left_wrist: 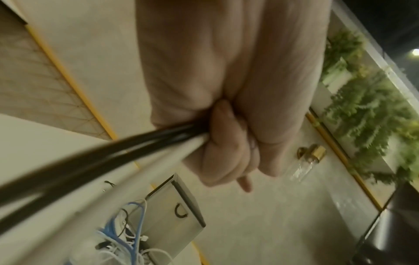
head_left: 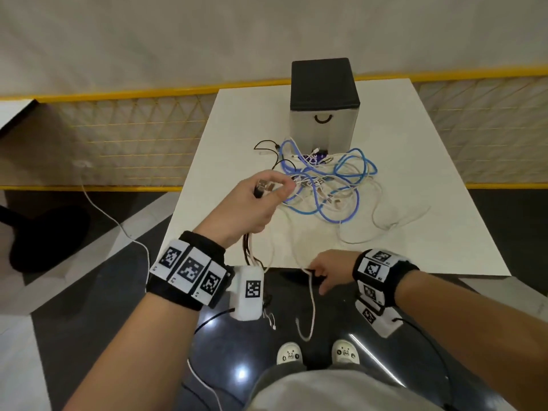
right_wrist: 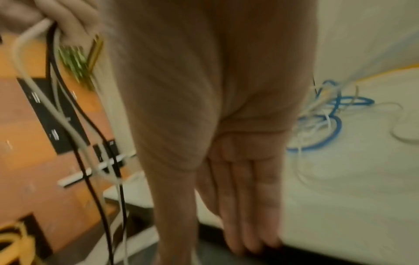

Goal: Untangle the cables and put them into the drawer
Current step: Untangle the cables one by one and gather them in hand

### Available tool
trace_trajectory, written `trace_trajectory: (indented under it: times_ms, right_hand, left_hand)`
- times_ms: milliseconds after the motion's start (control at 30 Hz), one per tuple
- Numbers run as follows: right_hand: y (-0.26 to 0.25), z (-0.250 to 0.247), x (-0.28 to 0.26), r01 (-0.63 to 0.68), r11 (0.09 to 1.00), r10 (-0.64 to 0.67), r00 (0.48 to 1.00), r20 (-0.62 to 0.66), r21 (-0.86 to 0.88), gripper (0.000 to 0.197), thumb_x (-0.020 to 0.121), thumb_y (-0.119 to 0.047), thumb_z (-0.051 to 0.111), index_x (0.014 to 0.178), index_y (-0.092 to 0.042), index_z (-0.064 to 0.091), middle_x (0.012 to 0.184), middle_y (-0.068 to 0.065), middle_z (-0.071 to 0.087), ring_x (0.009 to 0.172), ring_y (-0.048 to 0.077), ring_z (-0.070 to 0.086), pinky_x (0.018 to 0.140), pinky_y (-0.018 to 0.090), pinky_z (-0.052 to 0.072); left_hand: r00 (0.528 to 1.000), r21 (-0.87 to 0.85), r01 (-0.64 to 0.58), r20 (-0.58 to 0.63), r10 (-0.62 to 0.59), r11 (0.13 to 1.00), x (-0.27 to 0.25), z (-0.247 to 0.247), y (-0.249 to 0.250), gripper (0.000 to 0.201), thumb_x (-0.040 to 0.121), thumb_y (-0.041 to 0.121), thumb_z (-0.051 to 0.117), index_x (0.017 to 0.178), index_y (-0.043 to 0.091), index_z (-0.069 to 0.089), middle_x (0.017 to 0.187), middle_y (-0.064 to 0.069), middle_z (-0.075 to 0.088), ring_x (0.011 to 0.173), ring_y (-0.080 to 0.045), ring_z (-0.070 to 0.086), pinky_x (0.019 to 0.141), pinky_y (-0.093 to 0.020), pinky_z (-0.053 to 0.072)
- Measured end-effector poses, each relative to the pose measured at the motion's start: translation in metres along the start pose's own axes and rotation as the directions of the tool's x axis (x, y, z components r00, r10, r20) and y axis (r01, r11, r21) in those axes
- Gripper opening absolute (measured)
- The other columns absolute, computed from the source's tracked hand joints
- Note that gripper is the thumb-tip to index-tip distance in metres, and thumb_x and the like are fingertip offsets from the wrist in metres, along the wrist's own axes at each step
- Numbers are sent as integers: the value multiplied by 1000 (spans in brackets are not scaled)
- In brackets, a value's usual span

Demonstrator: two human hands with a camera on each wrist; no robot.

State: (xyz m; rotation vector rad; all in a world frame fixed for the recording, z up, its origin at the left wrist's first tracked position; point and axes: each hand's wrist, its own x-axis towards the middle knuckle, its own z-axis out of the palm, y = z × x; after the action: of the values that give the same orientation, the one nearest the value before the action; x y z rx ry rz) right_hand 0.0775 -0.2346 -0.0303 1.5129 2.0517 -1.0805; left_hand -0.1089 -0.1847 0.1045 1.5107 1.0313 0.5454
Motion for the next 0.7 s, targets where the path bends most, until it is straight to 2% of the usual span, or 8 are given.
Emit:
trace_trajectory:
  times_ms: [67, 133, 200, 300, 400, 500, 567, 700]
  right_hand:
    - [-2, -21, -13, -62, 994, 58, 997, -50, -92, 63, 78, -42, 73, 122, -1, 54, 113, 8, 59, 99, 26, 56, 80, 29, 43]
    - [-8, -48, -31, -62, 997, 53, 985, -162, -54, 85, 73, -54, 73, 137, -6, 42, 132, 6, 52, 117, 22, 51, 95, 28, 41]
    - [-25, -73, -48, 89, 990, -53, 956, -290, 113, 104, 67, -58, 75, 148, -13, 27, 149, -2, 38, 135, 15, 39, 110, 25, 30]
    - [-58, -93, -60, 489, 779, -313, 846, -432, 392, 66, 74, -36, 79, 130, -20, 49, 133, -10, 55, 126, 2, 47, 110, 20, 32]
    - [-74, -85, -52, 620, 579, -351, 775, -525, 529, 6, 93, -8, 58, 95, -13, 59, 90, 1, 68, 87, 14, 64, 92, 29, 50]
    - [-80, -70, -37, 646, 570, -269, 731, -628, 508, 22, 100, -17, 43, 81, -26, 49, 73, -6, 53, 66, 7, 51, 82, 38, 49]
    - [-80, -62, -28, 690, 594, -268, 655, -706, 414, 22, 100, -23, 40, 81, -34, 44, 72, -12, 46, 66, 1, 46, 75, 31, 48]
    - [-62, -35, -9, 642, 725, -305, 624, -720, 249, 19, 99, -30, 32, 90, -16, 41, 72, -11, 40, 63, 3, 40, 66, 17, 36]
  left_hand:
    - [997, -80, -69, -32, 67, 994, -3, -5, 7, 22, 101, 29, 53, 83, 16, 56, 55, 2, 22, 48, -13, 15, 43, -20, 14]
    - [991, -149, -132, -43, 127, 980, -3, -5, 13, 30, 101, 31, 51, 72, 21, 47, 59, 0, 19, 50, -15, 13, 43, -19, 15]
    - [985, -185, -170, -41, 165, 968, 0, 1, 18, 32, 101, 32, 50, 71, 23, 45, 60, -1, 17, 51, -15, 12, 43, -18, 16]
    - [975, -188, -223, -62, 215, 956, 3, 16, 26, 27, 103, 24, 47, 77, 17, 46, 54, 3, 22, 47, -12, 17, 42, -19, 18]
    - [961, -198, -269, -122, 249, 942, 5, 21, 31, 29, 103, 23, 48, 75, 16, 46, 51, 5, 26, 45, -10, 20, 41, -21, 18]
    - [947, -191, -291, -198, 254, 937, 6, 21, 33, 30, 103, 26, 49, 75, 16, 43, 51, 6, 27, 45, -11, 21, 42, -21, 19]
    - [938, -178, -302, -232, 258, 937, 6, 21, 35, 30, 103, 26, 49, 76, 15, 42, 50, 7, 28, 44, -10, 21, 41, -19, 21]
    - [906, -246, -381, -291, 307, 891, 8, 10, 51, 34, 104, 27, 47, 72, 21, 39, 50, 8, 25, 41, -8, 19, 40, -16, 18]
